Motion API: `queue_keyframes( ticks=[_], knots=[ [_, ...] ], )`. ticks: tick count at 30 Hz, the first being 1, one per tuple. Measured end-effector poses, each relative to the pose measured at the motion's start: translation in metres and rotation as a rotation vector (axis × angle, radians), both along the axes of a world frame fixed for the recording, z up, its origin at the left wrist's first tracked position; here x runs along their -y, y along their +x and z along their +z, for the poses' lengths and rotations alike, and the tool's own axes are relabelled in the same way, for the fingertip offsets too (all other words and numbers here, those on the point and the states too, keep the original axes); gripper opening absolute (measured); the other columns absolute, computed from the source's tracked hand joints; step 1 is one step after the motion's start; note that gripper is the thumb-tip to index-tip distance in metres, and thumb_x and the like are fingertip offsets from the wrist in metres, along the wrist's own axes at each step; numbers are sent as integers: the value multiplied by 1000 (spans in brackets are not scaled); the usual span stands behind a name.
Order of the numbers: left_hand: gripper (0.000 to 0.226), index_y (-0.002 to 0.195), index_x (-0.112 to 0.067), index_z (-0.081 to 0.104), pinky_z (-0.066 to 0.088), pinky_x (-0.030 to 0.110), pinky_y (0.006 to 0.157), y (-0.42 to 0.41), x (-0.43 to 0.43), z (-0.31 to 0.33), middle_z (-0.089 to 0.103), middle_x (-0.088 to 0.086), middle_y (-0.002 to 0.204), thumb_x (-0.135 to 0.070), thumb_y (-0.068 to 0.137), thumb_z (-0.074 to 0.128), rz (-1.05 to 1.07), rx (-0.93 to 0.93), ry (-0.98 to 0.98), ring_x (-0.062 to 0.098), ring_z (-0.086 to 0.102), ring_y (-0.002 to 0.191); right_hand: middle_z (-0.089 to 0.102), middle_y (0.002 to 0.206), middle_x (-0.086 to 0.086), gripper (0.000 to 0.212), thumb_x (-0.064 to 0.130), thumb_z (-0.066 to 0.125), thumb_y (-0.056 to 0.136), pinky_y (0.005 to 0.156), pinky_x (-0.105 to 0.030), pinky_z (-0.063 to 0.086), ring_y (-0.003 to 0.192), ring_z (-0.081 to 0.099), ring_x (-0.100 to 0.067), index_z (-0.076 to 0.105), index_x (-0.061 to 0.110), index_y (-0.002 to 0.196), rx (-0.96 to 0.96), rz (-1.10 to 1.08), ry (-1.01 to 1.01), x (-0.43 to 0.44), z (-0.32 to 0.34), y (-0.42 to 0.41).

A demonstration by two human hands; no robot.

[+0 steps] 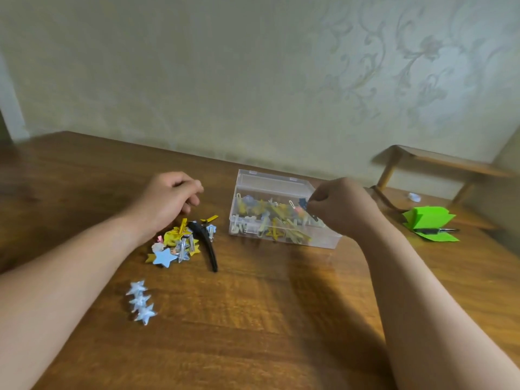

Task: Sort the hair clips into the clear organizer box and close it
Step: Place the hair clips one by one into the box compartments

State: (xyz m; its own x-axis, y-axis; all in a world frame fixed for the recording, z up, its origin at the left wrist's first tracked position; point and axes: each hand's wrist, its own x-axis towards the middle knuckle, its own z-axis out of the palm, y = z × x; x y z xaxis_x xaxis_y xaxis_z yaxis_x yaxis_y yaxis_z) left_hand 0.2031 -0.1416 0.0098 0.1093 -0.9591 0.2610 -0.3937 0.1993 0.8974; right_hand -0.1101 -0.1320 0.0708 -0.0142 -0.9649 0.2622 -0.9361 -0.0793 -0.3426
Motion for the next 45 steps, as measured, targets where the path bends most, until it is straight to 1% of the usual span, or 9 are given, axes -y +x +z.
queue_keyframes(
  ticks=[9,17,21,23,28,31,35,41,45],
  knots=[
    [22,104,-19,76,54,40,83,2,-1,1,75,6,94,-27,108,56,-3,44,8,24,67,83,76,75,11,11,28,74,87,79,-43,64,69,70,-13,83,30,82,-118,-8,80,8,-15,6],
    [22,104,-18,77,53,37,80,3,-2,1,75,6,94,-28,107,57,11,33,23,21,66,81,77,79,6,20,29,67,94,79,-41,60,75,71,-20,82,20,85,-102,25,-12,11,-18,9],
    [23,104,-13,77,53,36,81,2,-4,2,76,6,91,-29,106,60,22,1,28,21,67,81,69,86,15,13,31,62,96,63,-28,43,82,64,-15,73,36,89,-35,194,-135,-10,-11,45],
    [24,100,-11,78,54,36,82,2,-2,2,76,5,88,-29,104,63,31,-16,25,24,69,82,70,86,14,12,31,64,95,66,-30,43,82,64,-14,72,36,88,-7,330,-193,-28,-9,71],
    [22,99,-3,75,47,25,62,1,0,2,69,2,77,-21,102,63,24,-58,42,12,56,59,66,78,13,12,29,64,97,67,-34,52,71,59,-8,76,29,93,-31,669,-160,-74,-21,122],
    [23,100,-3,75,45,26,61,-1,-2,3,70,0,76,-22,101,62,49,-75,53,14,56,61,60,78,18,20,49,64,97,69,-28,49,72,55,-4,73,35,107,-36,770,-43,-89,-27,141],
    [24,98,-2,75,45,29,65,-2,3,1,70,1,74,-22,102,63,44,-84,42,16,56,61,66,92,18,43,69,62,92,79,-34,55,84,62,-3,67,38,121,-125,836,34,-99,-35,153],
    [22,98,-6,76,45,25,61,-1,9,-3,71,4,79,-22,103,62,43,-48,17,14,56,61,67,91,14,28,41,74,94,78,-34,55,83,61,-8,66,34,120,-32,871,107,-92,-36,147],
    [22,99,-7,75,46,24,61,-3,5,0,71,6,83,-22,105,60,29,-41,11,16,56,66,65,83,13,24,29,75,96,67,-21,48,72,60,-1,67,32,118,70,846,136,-78,-25,125]
  ],
)
